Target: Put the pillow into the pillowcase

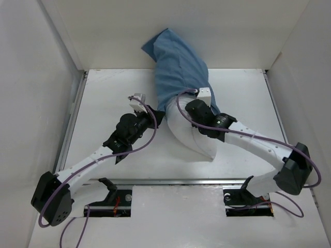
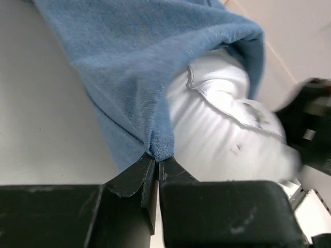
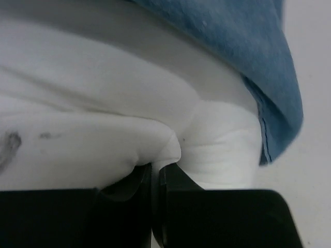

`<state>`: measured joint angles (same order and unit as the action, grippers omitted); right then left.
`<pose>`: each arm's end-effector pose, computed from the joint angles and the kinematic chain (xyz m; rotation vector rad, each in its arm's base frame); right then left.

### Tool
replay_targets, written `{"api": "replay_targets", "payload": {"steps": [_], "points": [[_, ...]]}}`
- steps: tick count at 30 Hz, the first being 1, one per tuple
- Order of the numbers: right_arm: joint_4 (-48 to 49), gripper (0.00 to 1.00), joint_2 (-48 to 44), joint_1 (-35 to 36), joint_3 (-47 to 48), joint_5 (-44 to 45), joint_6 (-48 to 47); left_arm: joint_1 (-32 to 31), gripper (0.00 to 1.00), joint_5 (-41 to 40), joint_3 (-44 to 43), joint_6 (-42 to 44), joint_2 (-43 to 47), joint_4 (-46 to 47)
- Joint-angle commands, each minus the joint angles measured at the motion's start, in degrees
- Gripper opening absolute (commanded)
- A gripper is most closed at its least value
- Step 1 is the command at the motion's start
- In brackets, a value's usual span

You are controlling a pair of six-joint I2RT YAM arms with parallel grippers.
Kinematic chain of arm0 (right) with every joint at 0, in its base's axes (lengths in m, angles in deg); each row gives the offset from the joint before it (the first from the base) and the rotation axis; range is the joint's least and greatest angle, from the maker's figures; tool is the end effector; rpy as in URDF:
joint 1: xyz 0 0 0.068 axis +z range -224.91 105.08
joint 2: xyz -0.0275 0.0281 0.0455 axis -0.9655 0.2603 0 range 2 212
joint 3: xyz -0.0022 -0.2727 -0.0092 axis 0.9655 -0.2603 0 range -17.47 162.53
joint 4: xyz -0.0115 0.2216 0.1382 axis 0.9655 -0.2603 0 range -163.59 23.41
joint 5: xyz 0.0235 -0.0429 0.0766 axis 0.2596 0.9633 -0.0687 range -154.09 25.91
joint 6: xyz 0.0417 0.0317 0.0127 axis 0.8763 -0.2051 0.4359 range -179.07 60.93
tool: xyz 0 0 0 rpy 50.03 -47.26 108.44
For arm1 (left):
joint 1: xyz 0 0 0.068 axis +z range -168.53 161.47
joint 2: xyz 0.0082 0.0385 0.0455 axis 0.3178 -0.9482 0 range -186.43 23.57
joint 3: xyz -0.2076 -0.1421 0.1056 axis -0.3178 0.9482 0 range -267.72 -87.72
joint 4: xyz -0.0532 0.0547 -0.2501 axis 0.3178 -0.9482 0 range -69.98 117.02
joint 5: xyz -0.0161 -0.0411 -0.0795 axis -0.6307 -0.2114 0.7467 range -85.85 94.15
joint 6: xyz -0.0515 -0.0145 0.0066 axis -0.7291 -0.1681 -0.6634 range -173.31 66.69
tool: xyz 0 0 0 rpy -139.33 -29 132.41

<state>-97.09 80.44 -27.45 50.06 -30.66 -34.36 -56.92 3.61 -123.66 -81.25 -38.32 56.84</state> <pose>0.2151 0.2053 0.3161 -0.1374 2.1516 0.0497 0.1975 -0.1559 0.3006 0.1355 1.5686 -0.9154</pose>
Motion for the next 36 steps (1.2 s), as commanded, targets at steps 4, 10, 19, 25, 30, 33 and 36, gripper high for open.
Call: {"api": "replay_targets", "payload": {"steps": [4,10,19,25,30,33,36], "points": [[2.1,0.00,3.8,0.9,2.7,14.8,6.8,-2.2,0.00,2.9,0.7,-3.3,11.3,4.6],[22.4,0.00,-3.3,1.4,-3.7,0.6,4.4,-2.2,0.00,3.4,1.2,-4.0,12.9,2.3],[44.9,0.18,7.0,3.9,-5.8,-26.5,-11.5,-3.3,0.00,5.1,-0.8,-3.0,14.5,-3.8],[38.1,1.00,0.1,4.0,-8.6,-19.6,-10.4,-3.3,0.00,-3.9,3.1,-4.7,20.2,-12.8],[25.5,1.00,-11.6,4.0,-6.7,-19.7,-10.2,-3.3,0.00,-5.7,5.9,-6.9,22.9,-17.7],[20.4,1.00,-14.4,4.0,-3.8,-22.4,-10.2,-3.3,0.00,-5.1,5.9,-6.9,23.5,-18.4],[19.0,1.00,-12.3,4.0,-0.2,-26.3,-11.6,-3.3,0.00,-4.4,5.2,-6.9,23.5,-18.4]]}}
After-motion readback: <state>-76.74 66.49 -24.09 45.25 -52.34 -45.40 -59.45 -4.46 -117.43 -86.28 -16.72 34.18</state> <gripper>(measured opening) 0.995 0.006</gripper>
